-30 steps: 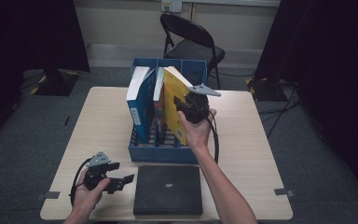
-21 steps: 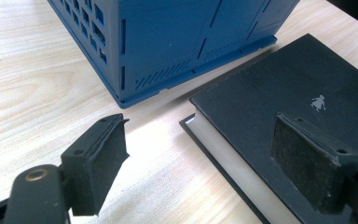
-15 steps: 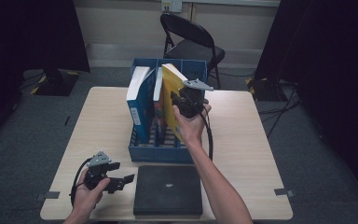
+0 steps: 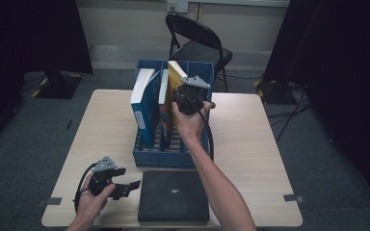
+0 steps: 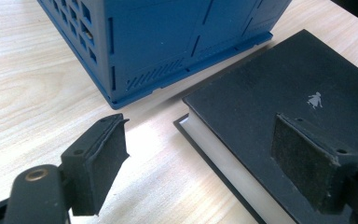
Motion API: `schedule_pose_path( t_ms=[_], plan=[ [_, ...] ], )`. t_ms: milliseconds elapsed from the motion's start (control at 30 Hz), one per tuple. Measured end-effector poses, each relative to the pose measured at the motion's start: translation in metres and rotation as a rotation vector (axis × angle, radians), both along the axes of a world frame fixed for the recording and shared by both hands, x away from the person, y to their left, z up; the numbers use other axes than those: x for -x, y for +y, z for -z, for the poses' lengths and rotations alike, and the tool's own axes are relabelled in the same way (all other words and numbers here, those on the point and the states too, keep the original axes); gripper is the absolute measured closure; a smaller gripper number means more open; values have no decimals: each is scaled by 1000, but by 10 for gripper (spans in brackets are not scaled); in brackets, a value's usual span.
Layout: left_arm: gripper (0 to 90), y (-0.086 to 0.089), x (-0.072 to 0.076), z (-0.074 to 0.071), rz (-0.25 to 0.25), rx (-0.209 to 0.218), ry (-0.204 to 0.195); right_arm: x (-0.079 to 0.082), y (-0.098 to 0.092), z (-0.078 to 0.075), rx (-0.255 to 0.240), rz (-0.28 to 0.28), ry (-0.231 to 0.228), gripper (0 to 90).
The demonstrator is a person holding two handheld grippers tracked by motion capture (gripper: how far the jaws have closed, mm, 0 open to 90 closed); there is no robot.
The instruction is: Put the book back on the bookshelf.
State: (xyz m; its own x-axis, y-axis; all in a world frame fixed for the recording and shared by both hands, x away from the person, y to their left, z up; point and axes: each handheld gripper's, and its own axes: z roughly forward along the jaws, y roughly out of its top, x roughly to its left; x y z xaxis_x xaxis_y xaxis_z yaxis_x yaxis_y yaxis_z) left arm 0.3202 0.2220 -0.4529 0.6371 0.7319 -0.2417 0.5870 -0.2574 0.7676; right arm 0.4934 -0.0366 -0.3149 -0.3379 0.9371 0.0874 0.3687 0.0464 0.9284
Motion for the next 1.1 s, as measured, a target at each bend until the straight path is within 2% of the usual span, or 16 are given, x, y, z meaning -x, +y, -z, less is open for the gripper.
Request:
schedule_pose_path(
  t_ms=[433, 567, 700, 967, 1100],
  plan=[
    [183, -1, -1, 1, 4, -2, 4, -8, 9, 5, 21, 25, -12, 754],
    [184, -1, -1, 0, 9, -1, 3, -10, 10, 7, 25, 24, -19, 752],
    [185, -1, -1, 0, 9, 0, 1, -11, 14, 10, 54, 23, -20, 751],
    [187, -1, -1, 0, 16, 0, 1, -16, 16, 16, 60, 18, -17, 743],
    [191, -1, -1, 0, 24, 18, 18, -15, 21, 19, 82, 8, -23, 730]
  ],
)
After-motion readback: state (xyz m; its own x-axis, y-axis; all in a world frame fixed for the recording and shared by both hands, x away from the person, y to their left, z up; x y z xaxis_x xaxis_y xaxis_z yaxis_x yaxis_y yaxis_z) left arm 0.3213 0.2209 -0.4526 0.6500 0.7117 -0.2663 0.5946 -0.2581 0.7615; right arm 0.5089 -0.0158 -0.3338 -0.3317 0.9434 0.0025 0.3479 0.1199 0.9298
